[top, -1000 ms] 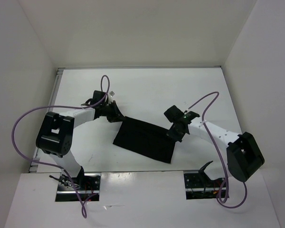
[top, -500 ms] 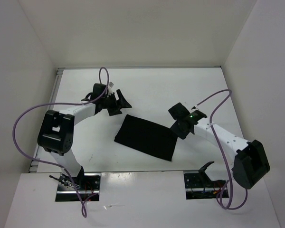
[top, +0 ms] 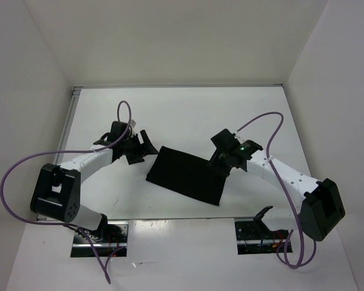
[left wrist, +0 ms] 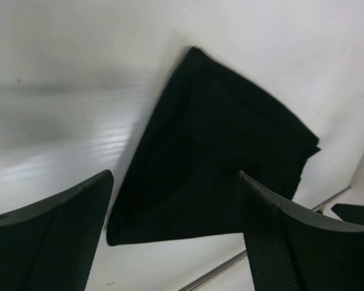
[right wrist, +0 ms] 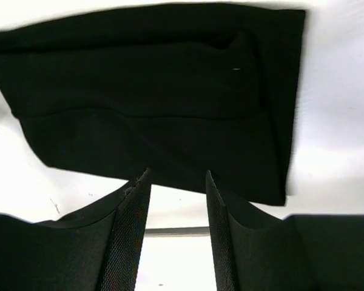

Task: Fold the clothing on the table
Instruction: Fold the skirt

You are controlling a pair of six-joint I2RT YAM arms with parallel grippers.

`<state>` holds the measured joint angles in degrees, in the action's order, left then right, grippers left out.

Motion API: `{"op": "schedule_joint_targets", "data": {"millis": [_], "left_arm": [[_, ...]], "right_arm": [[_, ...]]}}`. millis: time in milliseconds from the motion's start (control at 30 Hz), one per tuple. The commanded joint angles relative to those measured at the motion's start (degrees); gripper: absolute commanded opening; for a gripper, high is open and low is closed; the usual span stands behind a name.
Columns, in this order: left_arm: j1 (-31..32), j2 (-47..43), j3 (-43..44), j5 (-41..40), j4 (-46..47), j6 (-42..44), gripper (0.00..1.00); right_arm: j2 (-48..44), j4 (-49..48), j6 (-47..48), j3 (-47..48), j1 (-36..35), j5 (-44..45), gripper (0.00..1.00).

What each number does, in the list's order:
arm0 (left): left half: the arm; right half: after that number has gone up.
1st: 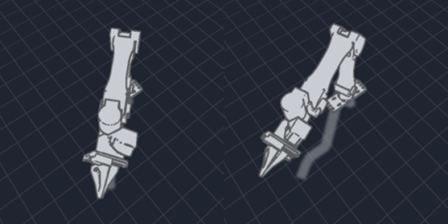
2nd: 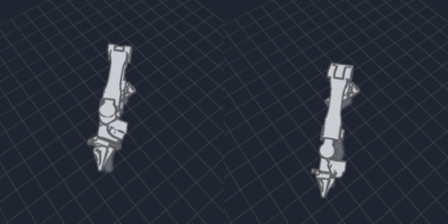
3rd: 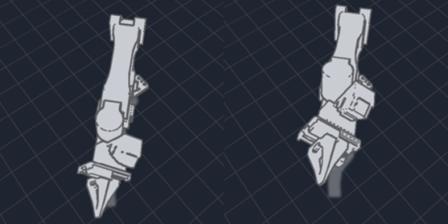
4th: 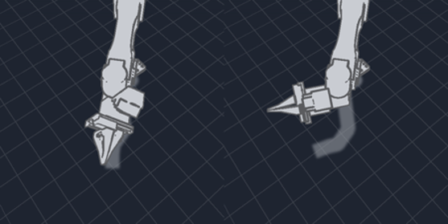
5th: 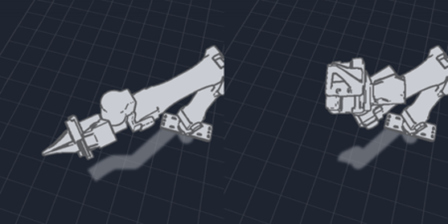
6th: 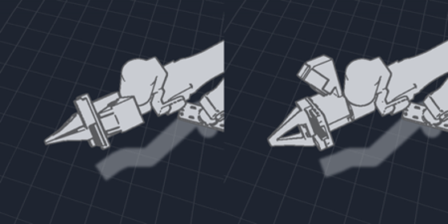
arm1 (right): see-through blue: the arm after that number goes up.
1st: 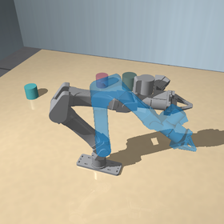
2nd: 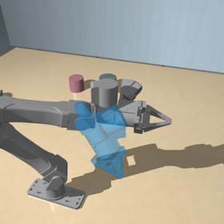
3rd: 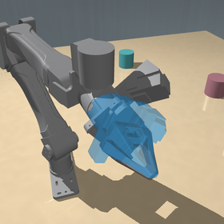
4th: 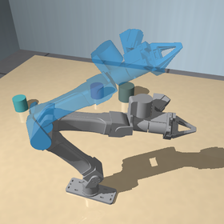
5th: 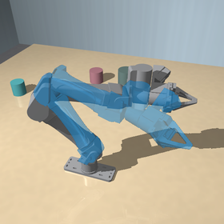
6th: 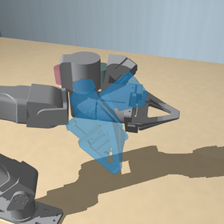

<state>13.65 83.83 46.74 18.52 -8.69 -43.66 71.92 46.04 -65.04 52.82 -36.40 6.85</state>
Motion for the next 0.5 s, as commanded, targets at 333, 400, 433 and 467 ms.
{"op": "schedule_joint_targets", "data": {"millis": [333, 400, 433, 467], "left_arm": [[3.4, -2.4, -4.5, -3.3, 0.3, -1.7, 0.87], [3.9, -3.1, -5.1, -3.3, 0.3, -2.2, 0.87], [4.5, -3.7, -5.1, -3.3, 0.3, -2.2, 0.87], [4.5, -3.7, -5.1, -3.3, 0.3, -2.2, 0.87]], "right_arm": [[17.6, -4.9, 4.8, 0.7, -0.4, -3.1, 0.47], [19.5, -4.4, 5.4, 0.7, 0.3, -2.3, 0.47], [20.0, -4.4, 6.1, 0.7, 0.8, -1.6, 0.47], [21.2, -4.4, 6.7, 1.4, 1.4, -1.6, 0.47]]}}
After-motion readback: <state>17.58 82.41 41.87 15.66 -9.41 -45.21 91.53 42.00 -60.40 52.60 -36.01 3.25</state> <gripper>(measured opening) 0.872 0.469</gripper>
